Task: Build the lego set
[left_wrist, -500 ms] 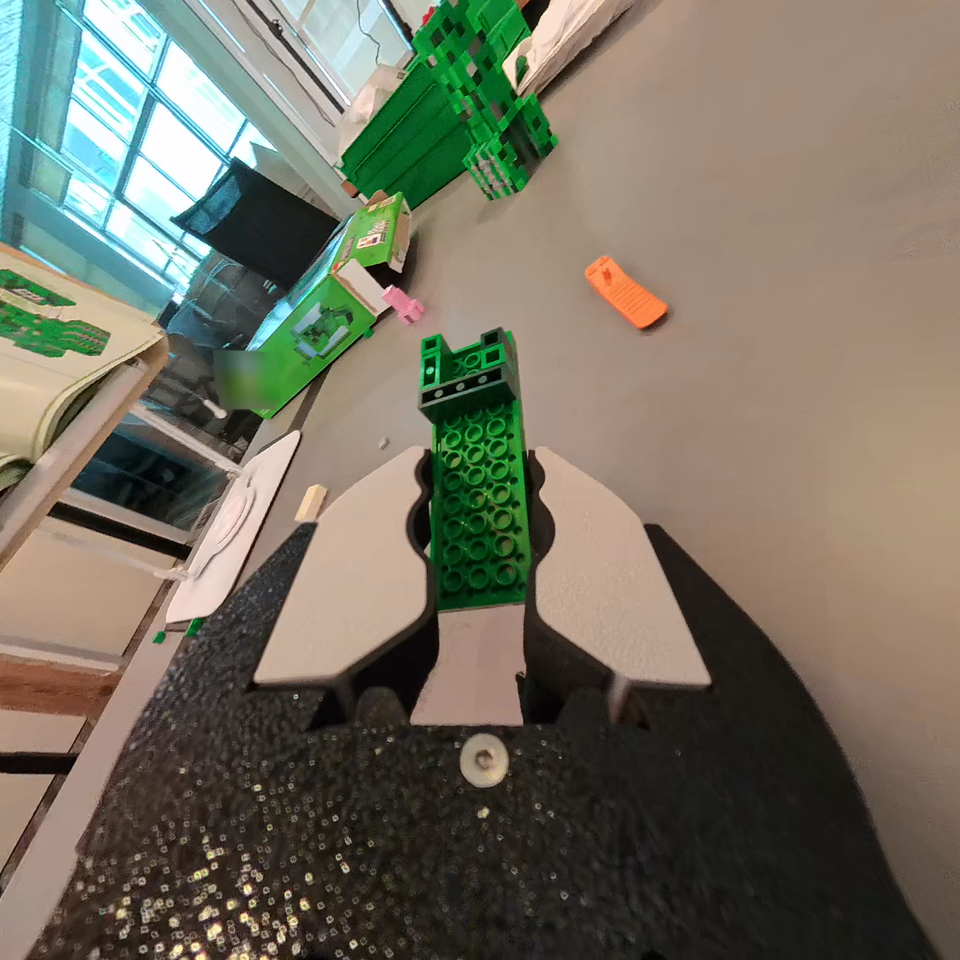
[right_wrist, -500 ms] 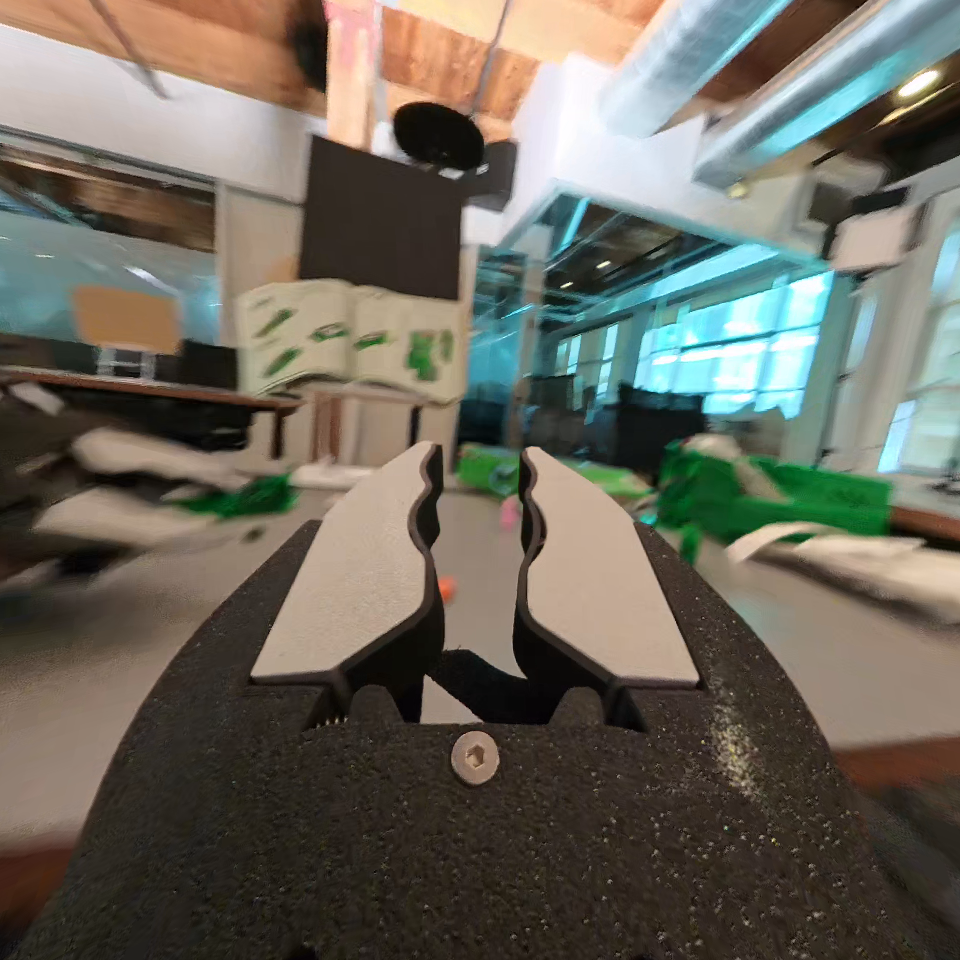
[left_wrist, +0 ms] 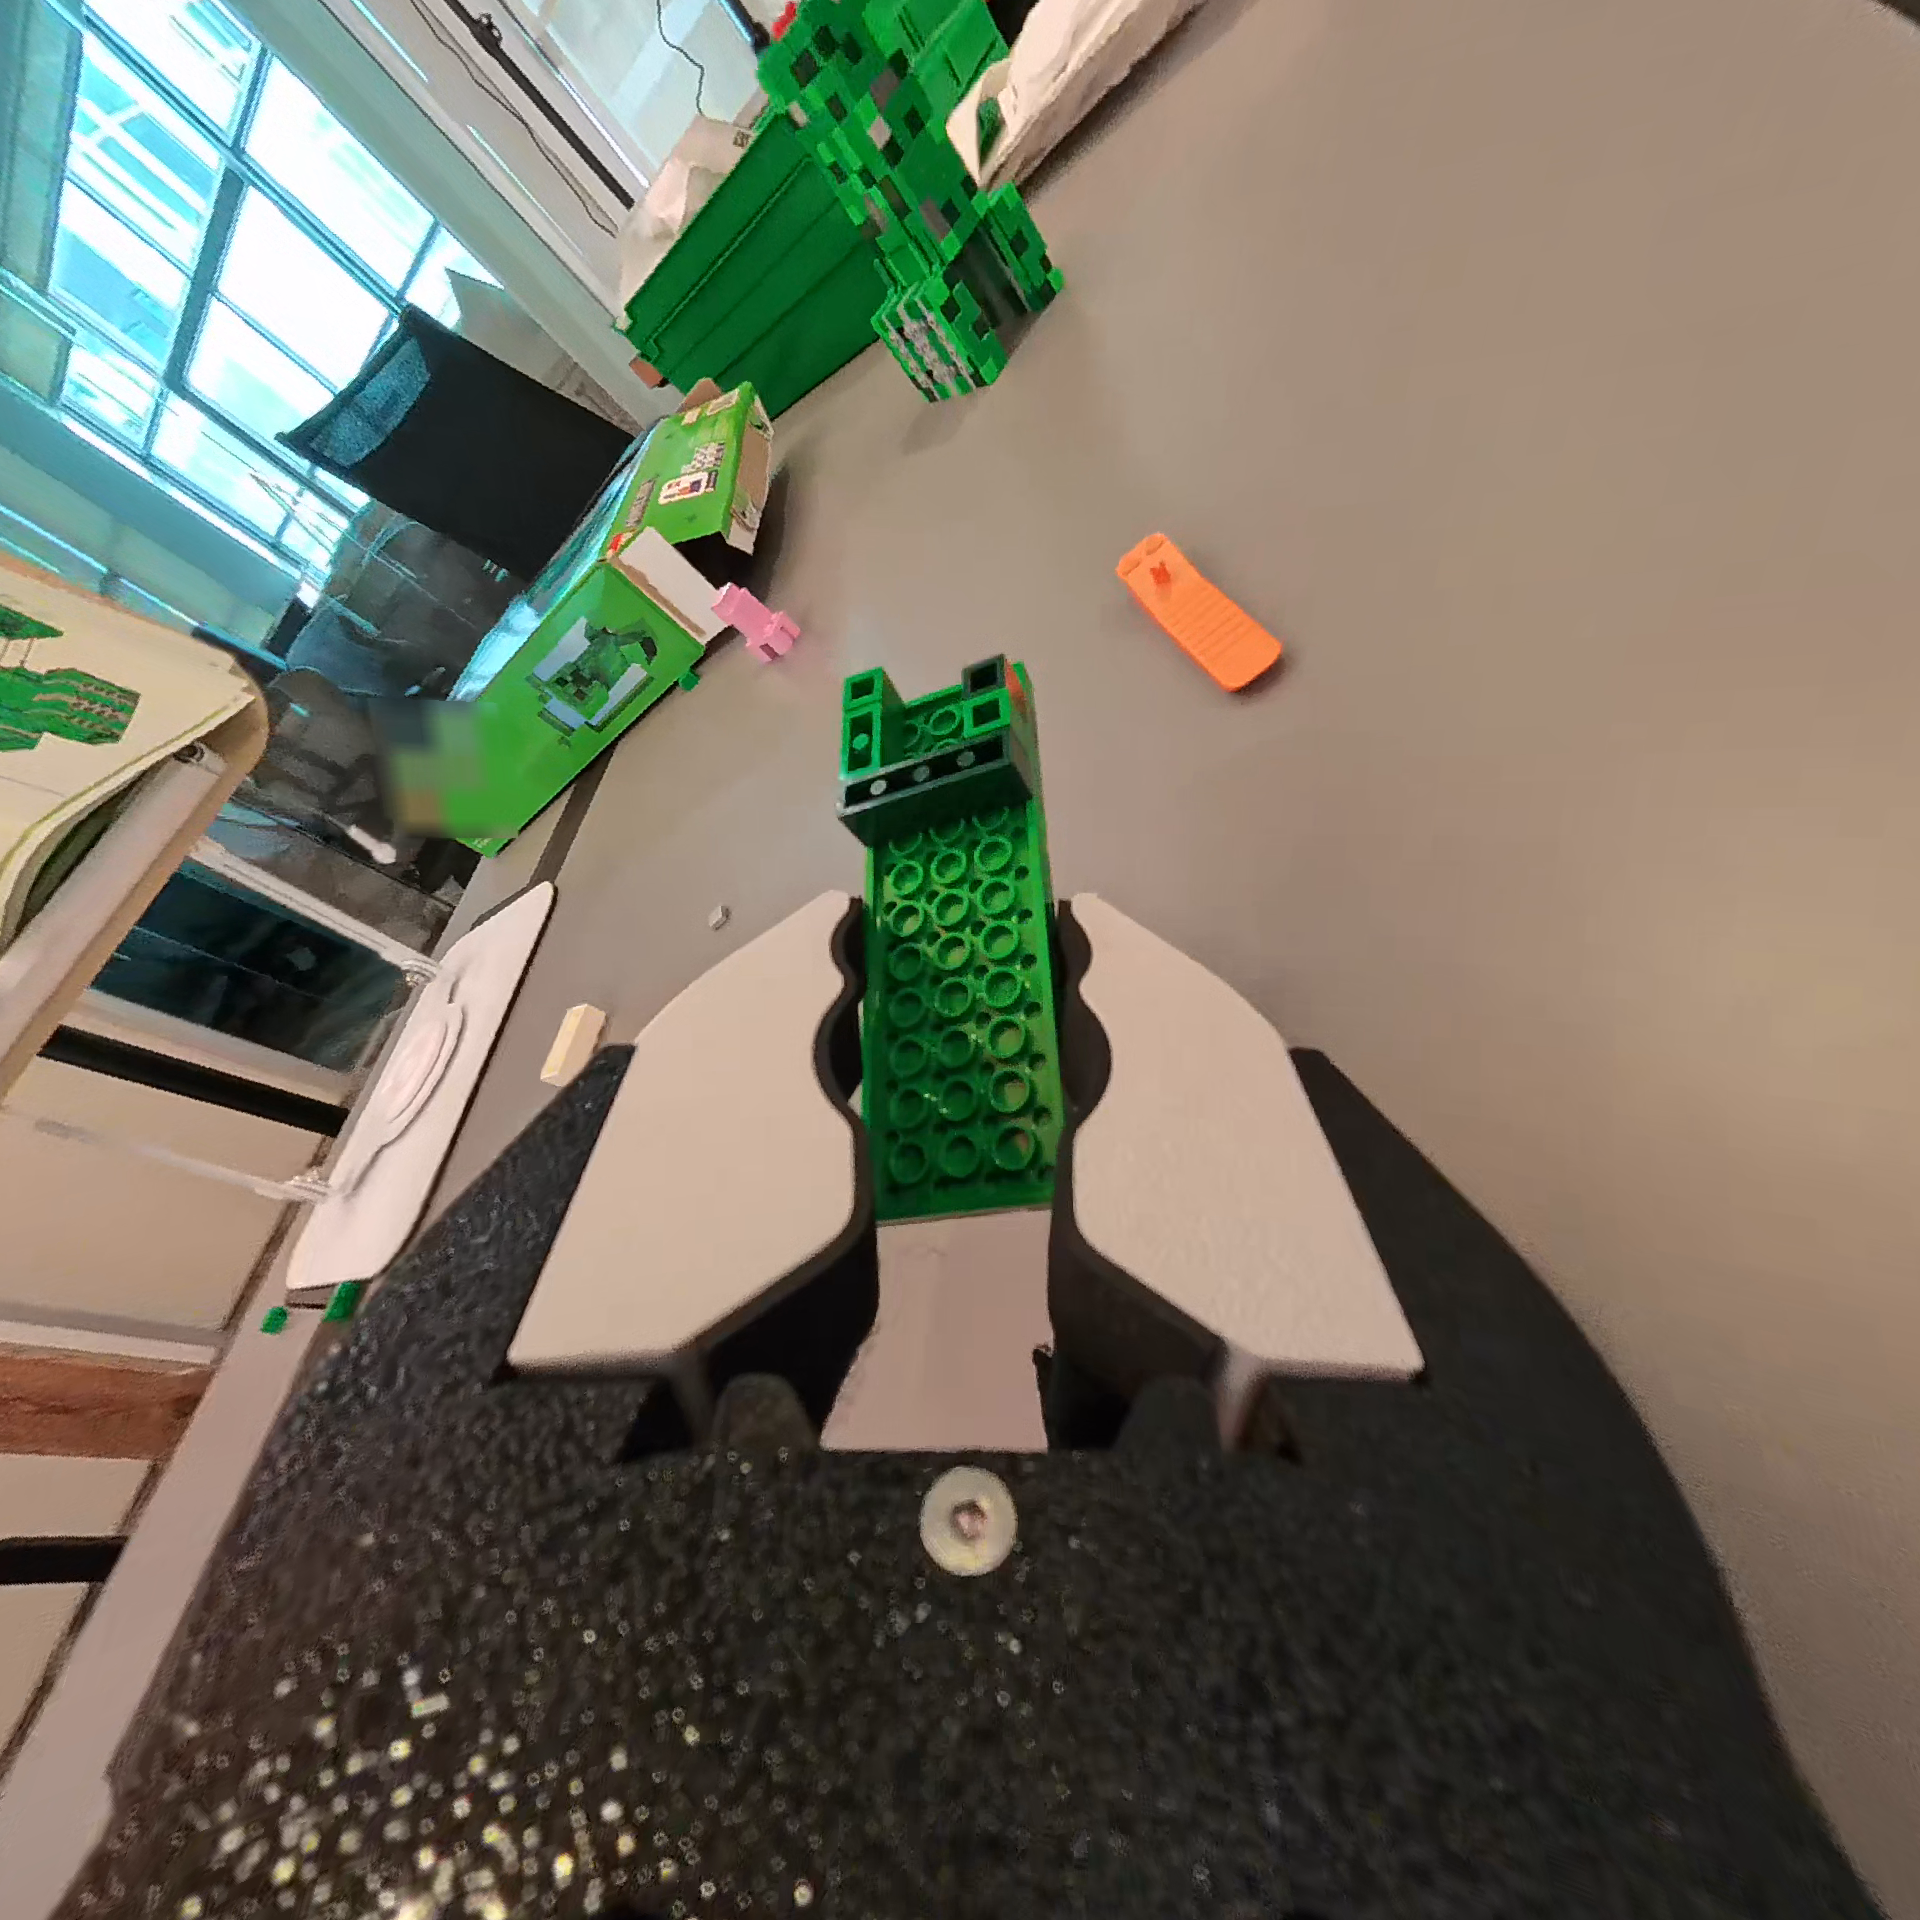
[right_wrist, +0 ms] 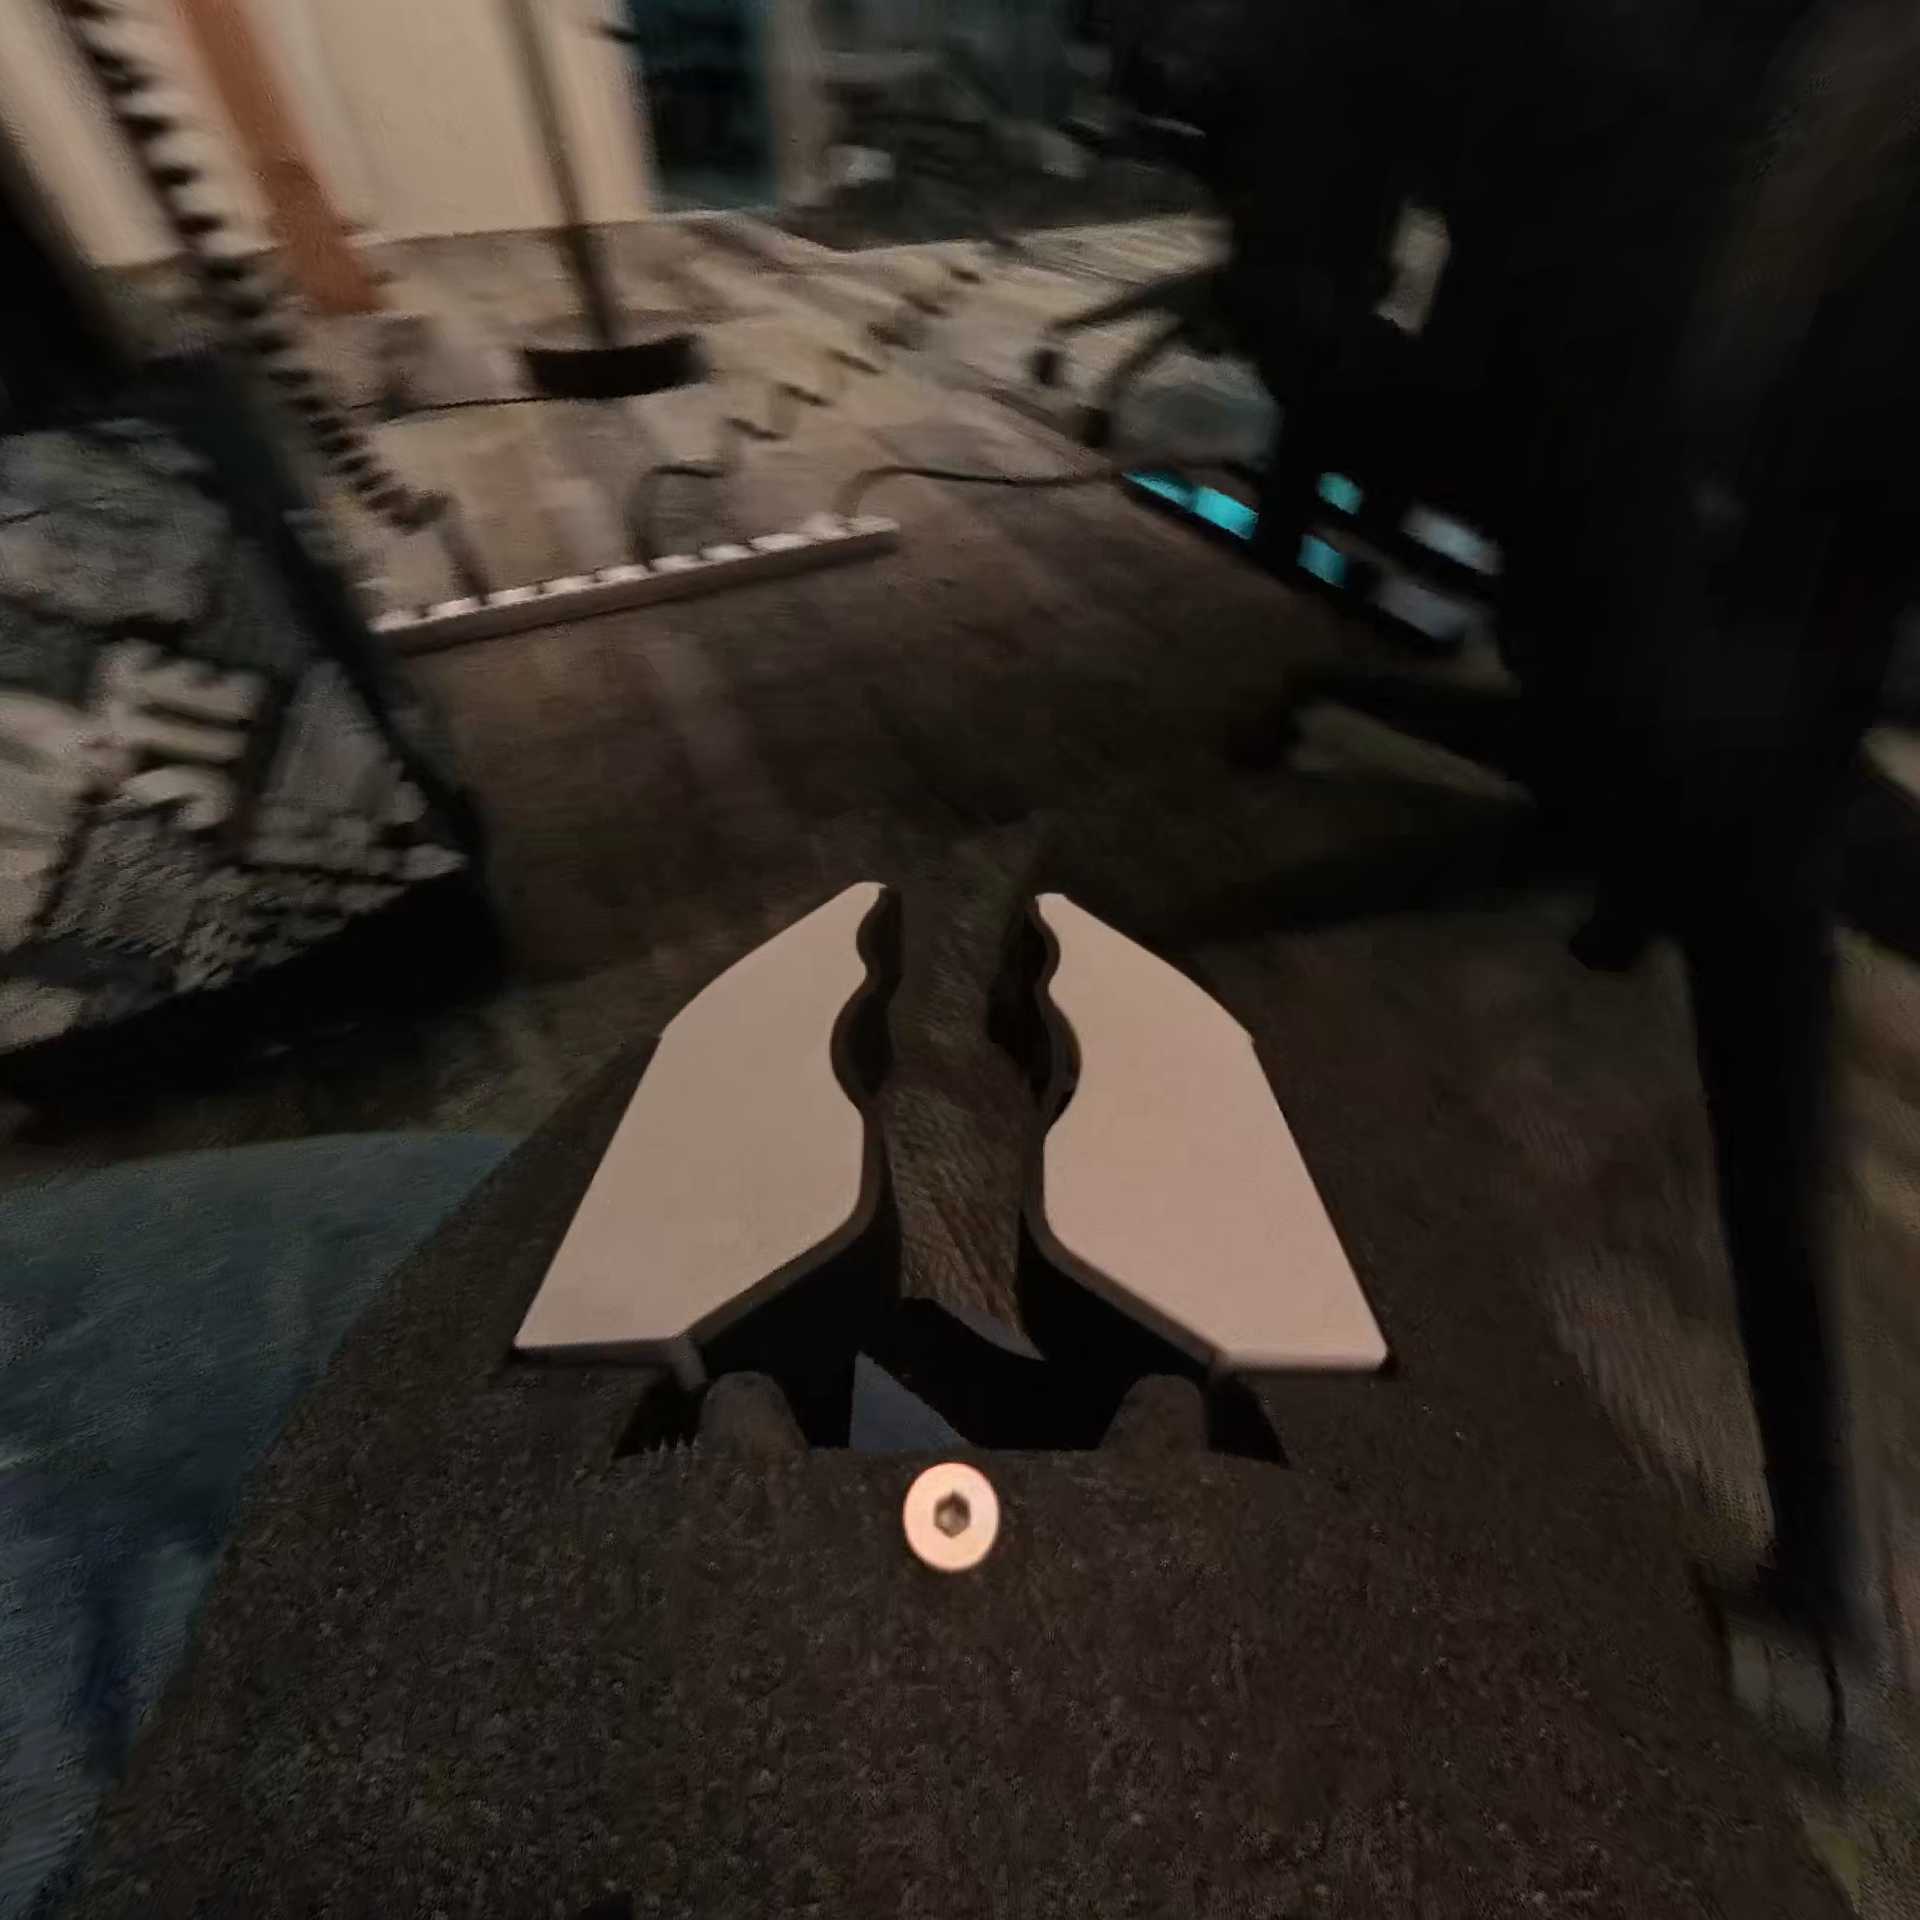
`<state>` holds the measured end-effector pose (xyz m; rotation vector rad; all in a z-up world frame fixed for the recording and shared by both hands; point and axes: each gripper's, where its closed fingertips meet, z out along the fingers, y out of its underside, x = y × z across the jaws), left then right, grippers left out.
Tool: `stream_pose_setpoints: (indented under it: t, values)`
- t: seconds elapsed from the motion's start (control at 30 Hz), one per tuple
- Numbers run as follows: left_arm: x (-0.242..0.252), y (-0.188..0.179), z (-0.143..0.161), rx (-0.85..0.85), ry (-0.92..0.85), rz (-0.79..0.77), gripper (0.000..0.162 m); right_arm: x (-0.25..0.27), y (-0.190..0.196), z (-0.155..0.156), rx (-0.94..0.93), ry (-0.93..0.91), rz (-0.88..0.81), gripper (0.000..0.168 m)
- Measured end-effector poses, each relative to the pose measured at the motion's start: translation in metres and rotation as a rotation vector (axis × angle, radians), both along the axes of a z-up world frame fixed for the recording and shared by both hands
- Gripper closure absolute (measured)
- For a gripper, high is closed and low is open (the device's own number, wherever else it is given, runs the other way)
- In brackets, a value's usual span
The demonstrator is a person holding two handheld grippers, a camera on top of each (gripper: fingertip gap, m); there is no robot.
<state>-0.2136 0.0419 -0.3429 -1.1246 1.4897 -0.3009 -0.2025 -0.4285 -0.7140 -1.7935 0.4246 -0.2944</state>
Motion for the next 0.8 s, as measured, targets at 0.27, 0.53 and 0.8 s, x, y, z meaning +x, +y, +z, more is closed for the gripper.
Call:
stream_pose_setpoints:
  t: [0.27,0.53,0.8]
  values:
    - [0.006,-0.005,-0.01,0.046,0.076,-0.023,0.128,0.072,-0.151,-0.051,0.07,0.246,-0.627,0.137]
    - [0.006,-0.003,-0.004,-0.075,0.003,-0.026,0.128,0.063,-0.116,-0.064,0.06,0.264,-0.492,0.129]
    - [0.012,-0.011,-0.026,-0.184,0.12,-0.07,0.128,0.054,-0.075,-0.063,-0.077,0.11,-0.29,0.13]
